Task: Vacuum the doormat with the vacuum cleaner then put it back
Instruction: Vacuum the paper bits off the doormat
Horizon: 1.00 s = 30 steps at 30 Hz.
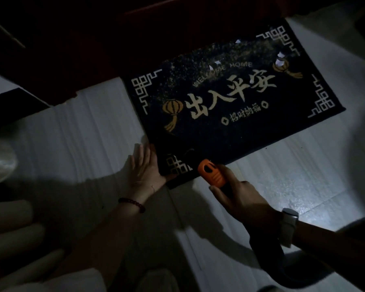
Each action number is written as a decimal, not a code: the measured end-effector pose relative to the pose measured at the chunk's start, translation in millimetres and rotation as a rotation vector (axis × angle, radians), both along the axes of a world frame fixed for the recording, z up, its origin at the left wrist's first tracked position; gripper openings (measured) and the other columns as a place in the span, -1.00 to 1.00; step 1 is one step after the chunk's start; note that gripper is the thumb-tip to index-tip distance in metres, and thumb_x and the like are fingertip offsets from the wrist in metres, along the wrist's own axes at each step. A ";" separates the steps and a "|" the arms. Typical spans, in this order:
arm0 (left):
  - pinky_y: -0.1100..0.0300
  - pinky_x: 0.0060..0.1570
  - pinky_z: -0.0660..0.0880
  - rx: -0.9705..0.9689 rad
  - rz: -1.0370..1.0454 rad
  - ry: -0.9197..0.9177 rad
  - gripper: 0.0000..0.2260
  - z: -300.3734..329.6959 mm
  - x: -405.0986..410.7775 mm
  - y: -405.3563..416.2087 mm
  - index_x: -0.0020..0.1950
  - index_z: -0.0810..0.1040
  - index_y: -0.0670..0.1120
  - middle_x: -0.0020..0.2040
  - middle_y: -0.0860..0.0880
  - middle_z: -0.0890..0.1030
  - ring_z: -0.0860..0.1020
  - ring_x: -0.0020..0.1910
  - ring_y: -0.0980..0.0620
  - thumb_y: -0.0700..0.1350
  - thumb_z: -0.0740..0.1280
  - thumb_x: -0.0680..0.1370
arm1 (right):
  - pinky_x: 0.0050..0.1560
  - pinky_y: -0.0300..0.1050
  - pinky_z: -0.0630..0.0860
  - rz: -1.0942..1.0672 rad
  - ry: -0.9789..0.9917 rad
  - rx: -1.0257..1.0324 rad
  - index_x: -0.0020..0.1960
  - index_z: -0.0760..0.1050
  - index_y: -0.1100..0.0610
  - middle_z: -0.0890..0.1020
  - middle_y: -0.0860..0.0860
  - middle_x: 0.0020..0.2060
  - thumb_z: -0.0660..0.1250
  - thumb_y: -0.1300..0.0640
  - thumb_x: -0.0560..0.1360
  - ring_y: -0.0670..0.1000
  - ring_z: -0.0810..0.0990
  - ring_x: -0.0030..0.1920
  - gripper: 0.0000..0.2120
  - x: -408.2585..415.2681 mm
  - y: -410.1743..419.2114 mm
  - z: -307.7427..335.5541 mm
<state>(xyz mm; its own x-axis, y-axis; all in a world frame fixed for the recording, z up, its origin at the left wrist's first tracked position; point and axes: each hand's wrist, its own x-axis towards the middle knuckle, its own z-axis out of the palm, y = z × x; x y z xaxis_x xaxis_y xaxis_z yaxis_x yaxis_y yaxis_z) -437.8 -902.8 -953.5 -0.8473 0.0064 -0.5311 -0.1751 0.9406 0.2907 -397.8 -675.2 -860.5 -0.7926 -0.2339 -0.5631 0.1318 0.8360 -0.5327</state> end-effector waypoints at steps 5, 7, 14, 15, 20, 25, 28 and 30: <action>-0.09 0.40 -0.36 -0.038 -0.072 -0.064 0.05 1.0 -3.7 -8.0 0.51 -0.30 -0.09 0.52 -0.04 -0.31 -0.36 0.48 -0.04 0.33 0.33 0.36 | -0.25 -0.23 0.41 -0.029 -0.036 -0.012 0.47 0.04 -0.02 0.50 -0.05 -0.20 0.19 -0.11 0.53 -0.19 0.45 -0.38 -0.41 25.7 11.8 7.0; -0.12 0.41 -0.34 -0.056 -0.090 -0.079 0.06 1.8 -4.9 -9.0 0.50 -0.31 -0.09 0.52 -0.05 -0.30 -0.37 0.47 -0.04 0.32 0.34 0.36 | -0.19 -0.20 0.41 -0.019 -0.018 0.007 0.47 0.03 -0.03 0.55 -0.01 -0.13 0.17 -0.12 0.54 -0.12 0.46 -0.35 -0.41 27.8 8.6 10.2; -0.16 0.41 -0.31 -0.104 -0.072 -0.095 0.03 4.2 -5.1 -4.5 0.51 -0.27 -0.11 0.53 -0.06 -0.29 -0.34 0.48 -0.05 0.27 0.36 0.37 | -0.13 -0.01 0.50 -0.056 0.211 0.023 0.48 0.05 0.03 0.60 0.17 0.06 0.15 -0.11 0.56 0.20 0.59 -0.06 -0.42 -35.3 -19.6 -4.8; -0.16 0.40 -0.31 -0.111 -0.070 -0.098 0.02 5.1 -5.2 -4.2 0.51 -0.27 -0.11 0.53 -0.06 -0.29 -0.34 0.48 -0.05 0.26 0.36 0.38 | -0.10 0.02 0.52 -0.042 0.200 0.022 0.48 0.05 0.04 0.60 0.18 0.05 0.15 -0.11 0.56 0.19 0.59 -0.07 -0.42 -34.7 -17.2 -3.4; -0.19 0.41 -0.27 -0.132 -0.067 -0.179 -0.04 18.8 -4.0 3.4 0.51 -0.29 -0.12 0.52 -0.06 -0.31 -0.34 0.48 -0.06 0.22 0.32 0.45 | -0.19 -0.08 0.51 -0.033 0.023 -0.016 0.47 0.06 0.01 0.51 0.00 -0.19 0.16 -0.09 0.55 -0.01 0.52 -0.32 -0.45 14.3 20.1 7.4; -0.19 0.43 -0.20 -0.241 -0.108 -0.274 0.00 34.5 -14.6 16.9 0.49 -0.31 -0.20 0.50 -0.15 -0.34 -0.36 0.48 -0.08 0.24 0.31 0.45 | -0.14 -0.03 0.56 -0.117 0.027 0.028 0.45 0.09 -0.04 0.60 0.10 -0.11 0.16 -0.14 0.53 0.02 0.55 -0.28 -0.45 24.3 51.5 15.2; -0.19 0.42 -0.19 -0.260 -0.108 -0.278 0.00 37.1 -15.0 20.0 0.49 -0.32 -0.21 0.50 -0.16 -0.34 -0.36 0.47 -0.09 0.23 0.31 0.45 | -0.17 -0.02 0.55 -0.225 0.085 0.051 0.45 0.12 -0.02 0.60 0.15 -0.08 0.16 -0.13 0.54 0.06 0.53 -0.30 -0.46 11.4 58.0 19.6; -0.20 0.42 -0.20 -0.258 -0.093 -0.256 0.00 35.4 -14.4 18.4 0.49 -0.31 -0.20 0.50 -0.14 -0.35 -0.37 0.47 -0.09 0.22 0.33 0.44 | -0.18 -0.03 0.54 -0.246 0.107 0.056 0.45 0.11 -0.01 0.60 0.17 -0.06 0.16 -0.13 0.54 0.07 0.52 -0.29 -0.46 1.3 52.2 20.0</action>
